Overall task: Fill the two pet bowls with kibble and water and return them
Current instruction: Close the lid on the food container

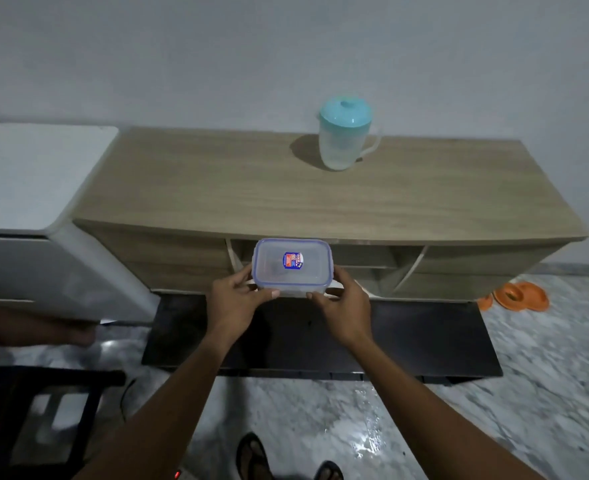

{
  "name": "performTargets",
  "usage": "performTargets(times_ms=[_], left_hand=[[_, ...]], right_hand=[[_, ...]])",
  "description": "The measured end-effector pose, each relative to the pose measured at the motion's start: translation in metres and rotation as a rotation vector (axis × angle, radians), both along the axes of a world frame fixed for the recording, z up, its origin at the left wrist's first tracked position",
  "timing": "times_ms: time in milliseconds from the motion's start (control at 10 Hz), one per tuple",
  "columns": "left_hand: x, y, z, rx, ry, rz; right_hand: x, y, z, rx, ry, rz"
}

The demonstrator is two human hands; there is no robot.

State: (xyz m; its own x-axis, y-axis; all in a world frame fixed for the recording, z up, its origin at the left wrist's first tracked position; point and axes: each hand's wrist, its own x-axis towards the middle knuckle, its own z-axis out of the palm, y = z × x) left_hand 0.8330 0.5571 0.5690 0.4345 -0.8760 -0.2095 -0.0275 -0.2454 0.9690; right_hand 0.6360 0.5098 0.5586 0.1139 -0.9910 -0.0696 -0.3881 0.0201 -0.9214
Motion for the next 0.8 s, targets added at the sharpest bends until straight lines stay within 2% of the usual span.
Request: performTargets(times_ms=[200, 400, 700, 800], left_hand=[[-0.003, -0.001, -0.054, 0.052, 0.102, 0.049], [0.014, -0.034, -0.150, 0.094, 0.110, 0.131], [0.047, -0.118, -0.213, -0.082, 0.036, 0.139], [0.050, -0.133, -0.217, -0.121, 0.005, 0.132]], right_hand=[[0.007, 0.010, -0.058, 0.049, 0.075, -0.024], [0.036, -0.026, -0.151, 0.063, 0.091, -0.048], [0.085, -0.132, -0.221, 0.024, 0.097, -0.038], [0.096, -0.148, -0.232, 0.078, 0.096, -0.073]])
